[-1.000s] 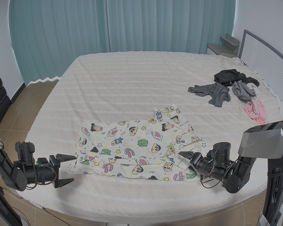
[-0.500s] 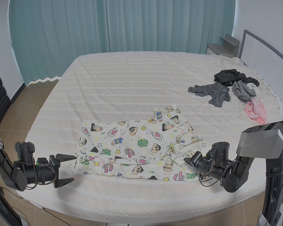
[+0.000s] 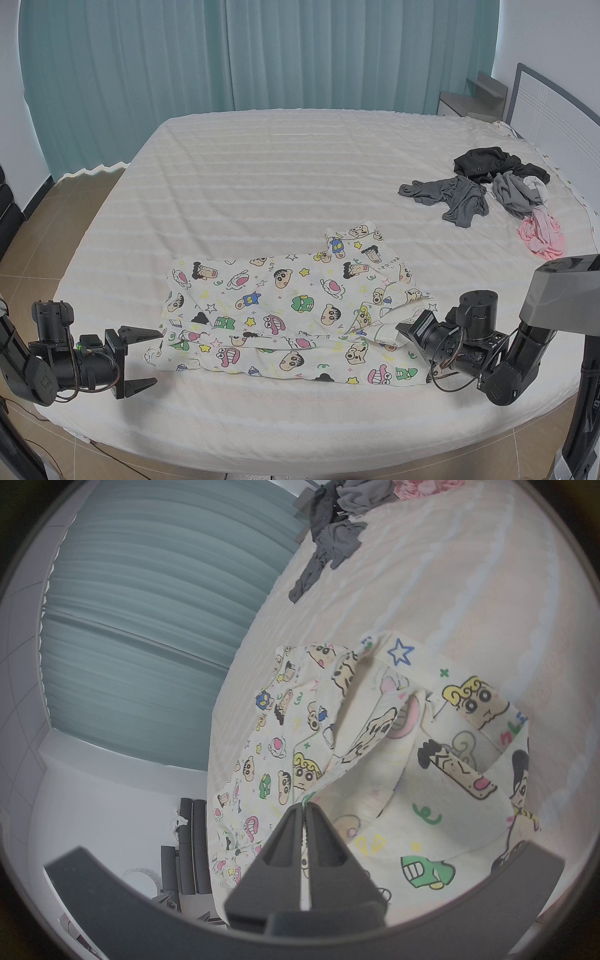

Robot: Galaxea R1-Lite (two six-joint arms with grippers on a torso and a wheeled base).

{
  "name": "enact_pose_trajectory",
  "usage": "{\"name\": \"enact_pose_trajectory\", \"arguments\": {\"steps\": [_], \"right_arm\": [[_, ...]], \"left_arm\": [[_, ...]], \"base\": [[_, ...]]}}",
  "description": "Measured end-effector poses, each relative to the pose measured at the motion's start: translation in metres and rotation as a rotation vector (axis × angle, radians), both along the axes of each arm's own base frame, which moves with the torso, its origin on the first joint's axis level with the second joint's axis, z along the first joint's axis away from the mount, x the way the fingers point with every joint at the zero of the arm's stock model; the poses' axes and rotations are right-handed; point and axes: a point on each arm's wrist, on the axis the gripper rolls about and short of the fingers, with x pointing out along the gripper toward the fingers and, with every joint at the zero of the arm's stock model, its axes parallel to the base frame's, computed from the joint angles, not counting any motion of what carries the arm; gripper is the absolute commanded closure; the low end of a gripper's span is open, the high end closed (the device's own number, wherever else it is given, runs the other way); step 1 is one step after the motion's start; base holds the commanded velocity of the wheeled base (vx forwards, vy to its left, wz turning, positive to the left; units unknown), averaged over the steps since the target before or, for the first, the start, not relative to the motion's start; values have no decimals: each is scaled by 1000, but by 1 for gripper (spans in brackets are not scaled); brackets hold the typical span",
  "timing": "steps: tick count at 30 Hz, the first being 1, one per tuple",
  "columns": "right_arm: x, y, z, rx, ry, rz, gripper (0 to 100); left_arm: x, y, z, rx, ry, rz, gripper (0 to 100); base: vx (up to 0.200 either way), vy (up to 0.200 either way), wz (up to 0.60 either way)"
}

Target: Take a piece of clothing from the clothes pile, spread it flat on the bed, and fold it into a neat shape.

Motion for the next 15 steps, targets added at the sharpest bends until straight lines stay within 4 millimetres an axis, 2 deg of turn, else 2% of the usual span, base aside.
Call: {"name": "enact_pose_trajectory", "arguments": {"steps": [15], "right_arm": [[-20, 17, 35, -191, 3, 18, 100]], "left_arm": [[0, 0, 0, 0, 1, 0, 0]], "base": [[0, 0, 0]]}}
